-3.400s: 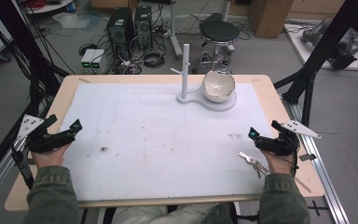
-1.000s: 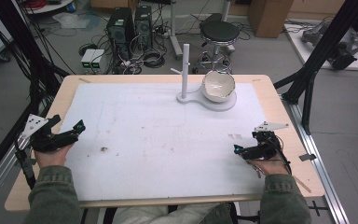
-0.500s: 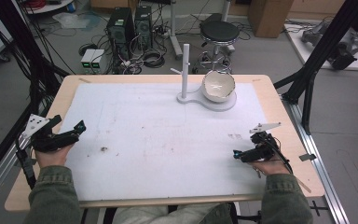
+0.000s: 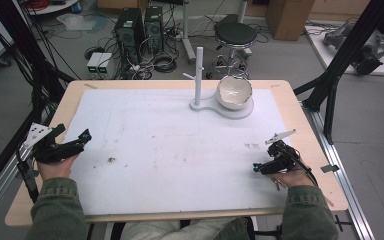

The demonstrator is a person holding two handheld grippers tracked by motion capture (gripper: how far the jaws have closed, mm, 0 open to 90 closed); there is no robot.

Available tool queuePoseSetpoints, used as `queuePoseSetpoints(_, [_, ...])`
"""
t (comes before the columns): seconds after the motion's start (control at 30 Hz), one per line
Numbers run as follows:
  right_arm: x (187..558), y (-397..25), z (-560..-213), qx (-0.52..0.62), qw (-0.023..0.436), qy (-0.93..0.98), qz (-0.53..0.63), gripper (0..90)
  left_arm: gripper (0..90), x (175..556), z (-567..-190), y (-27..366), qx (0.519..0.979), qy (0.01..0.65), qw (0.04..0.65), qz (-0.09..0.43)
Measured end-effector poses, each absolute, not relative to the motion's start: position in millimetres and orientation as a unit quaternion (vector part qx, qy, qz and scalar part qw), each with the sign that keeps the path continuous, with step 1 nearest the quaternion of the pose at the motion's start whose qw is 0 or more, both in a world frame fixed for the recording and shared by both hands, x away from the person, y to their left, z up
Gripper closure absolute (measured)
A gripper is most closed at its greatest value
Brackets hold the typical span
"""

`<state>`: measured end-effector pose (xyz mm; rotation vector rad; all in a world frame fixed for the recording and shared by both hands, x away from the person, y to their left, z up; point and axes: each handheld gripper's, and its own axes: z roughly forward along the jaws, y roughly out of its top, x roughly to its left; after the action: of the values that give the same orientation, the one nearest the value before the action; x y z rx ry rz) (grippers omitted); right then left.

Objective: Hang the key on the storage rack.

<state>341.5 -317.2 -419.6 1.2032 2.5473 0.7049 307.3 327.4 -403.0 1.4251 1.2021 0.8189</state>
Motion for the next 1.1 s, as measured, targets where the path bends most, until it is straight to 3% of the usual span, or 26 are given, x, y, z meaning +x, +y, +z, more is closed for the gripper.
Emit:
queuePoseSetpoints(0.1, [342.7, -317.2, -419.2, 0.406, 0.116, 0.875, 0.236, 19.7, 6.6, 307.5, -403.1, 327.1, 0.598, 0.501, 0.524, 0.341])
queuePoseSetpoints(0.13, [343.0, -316.3, -418.6, 0.408, 0.107, 0.878, 0.227, 24.5, 6.6, 307.7, -403.2, 327.0, 0.599, 0.501, 0.523, 0.341])
queuePoseSetpoints(0.4, [343.6, -311.4, -415.5, 0.397, 0.106, 0.887, 0.210, 38.2, 6.6, 308.0, -403.7, 327.1, 0.598, 0.502, 0.523, 0.342])
queuePoseSetpoints(0.43, [344.5, -310.6, -414.1, 0.390, 0.108, 0.890, 0.211, 43.8, 6.6, 308.0, -403.7, 327.1, 0.598, 0.503, 0.522, 0.341])
queuePoseSetpoints(0.8, [345.1, -305.4, -414.8, 0.399, 0.090, 0.894, 0.183, 57.8, 6.6, 307.8, -403.6, 328.1, 0.599, 0.502, 0.522, 0.343])
queuePoseSetpoints(0.9, [345.2, -305.2, -414.8, 0.405, 0.081, 0.893, 0.178, 64.5, 6.6, 307.7, -403.7, 328.0, 0.598, 0.502, 0.523, 0.343])
queuePoseSetpoints(1.03, [346.0, -306.4, -414.9, 0.403, 0.072, 0.895, 0.179, 81.1, 6.7, 307.5, -403.8, 328.1, 0.598, 0.503, 0.522, 0.343])
queuePoseSetpoints(1.1, [346.7, -306.5, -414.6, 0.399, 0.073, 0.897, 0.177, 82.3, 6.6, 307.3, -403.7, 328.1, 0.598, 0.503, 0.522, 0.343])
